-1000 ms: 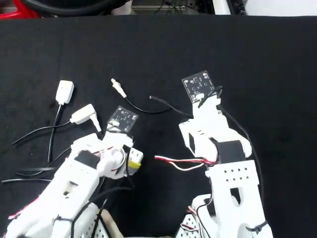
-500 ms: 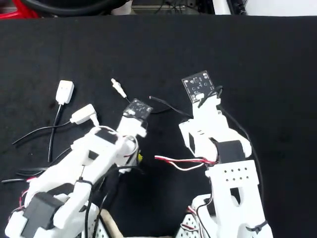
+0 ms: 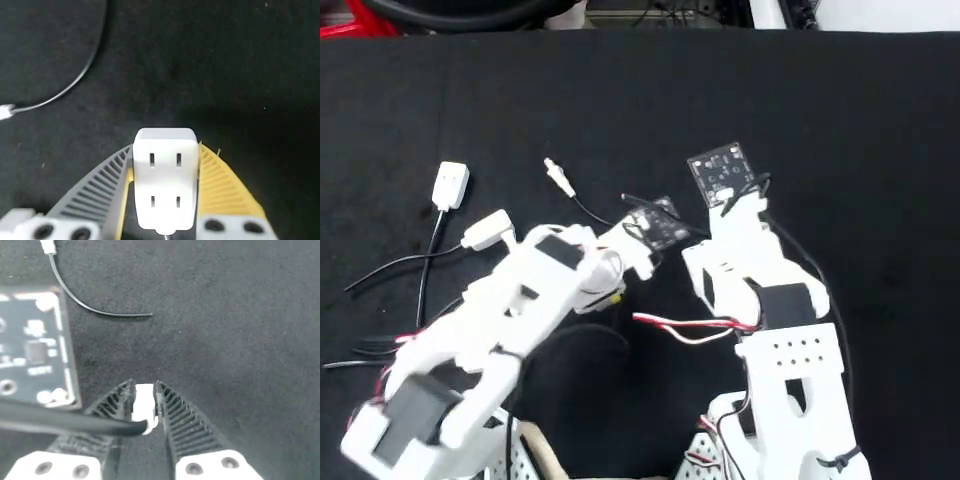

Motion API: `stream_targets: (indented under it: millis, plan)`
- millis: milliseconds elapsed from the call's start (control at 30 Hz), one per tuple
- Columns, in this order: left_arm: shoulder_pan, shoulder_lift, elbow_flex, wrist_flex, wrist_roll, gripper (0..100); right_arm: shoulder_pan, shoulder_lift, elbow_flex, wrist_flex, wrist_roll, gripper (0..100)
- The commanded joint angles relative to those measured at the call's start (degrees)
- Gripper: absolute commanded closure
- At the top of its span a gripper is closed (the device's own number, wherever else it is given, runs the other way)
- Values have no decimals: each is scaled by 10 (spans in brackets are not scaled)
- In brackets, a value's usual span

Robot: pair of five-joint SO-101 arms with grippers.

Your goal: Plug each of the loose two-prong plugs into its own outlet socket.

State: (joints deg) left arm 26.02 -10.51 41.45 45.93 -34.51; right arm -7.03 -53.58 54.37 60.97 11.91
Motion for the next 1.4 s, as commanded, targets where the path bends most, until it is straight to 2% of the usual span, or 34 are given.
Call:
stream_targets:
  millis: [0, 133, 400, 600, 700, 767, 900, 1033, 1200, 1367]
  plan:
    - [7, 74, -66, -32, 1, 866, 18, -3, -27, -11, -2, 987]
    - [-5, 140, -102, -41, 59, 790, 18, -3, -27, -12, 0, 987]
    - [-47, 55, -106, -5, 134, 725, 16, -3, -26, -12, -1, 987]
    - [-55, -48, -105, 107, 153, 726, 8, -4, -13, -18, -15, 987]
    - [-63, -127, -102, 179, 186, 726, -28, -4, 15, -52, -33, 987]
    - [-96, -180, -85, 203, 206, 726, -69, -4, 46, -96, -33, 987]
    - [-205, -259, 23, 182, 203, 726, -154, -4, 110, -183, -36, 986]
    - [-286, -340, 153, 141, 156, 727, -215, -4, 148, -243, -36, 986]
    - [-358, -462, 266, 128, 116, 727, -238, -4, 196, -326, -103, 986]
    - [-387, -589, 364, 129, 98, 727, -238, -3, 239, -391, -86, 986]
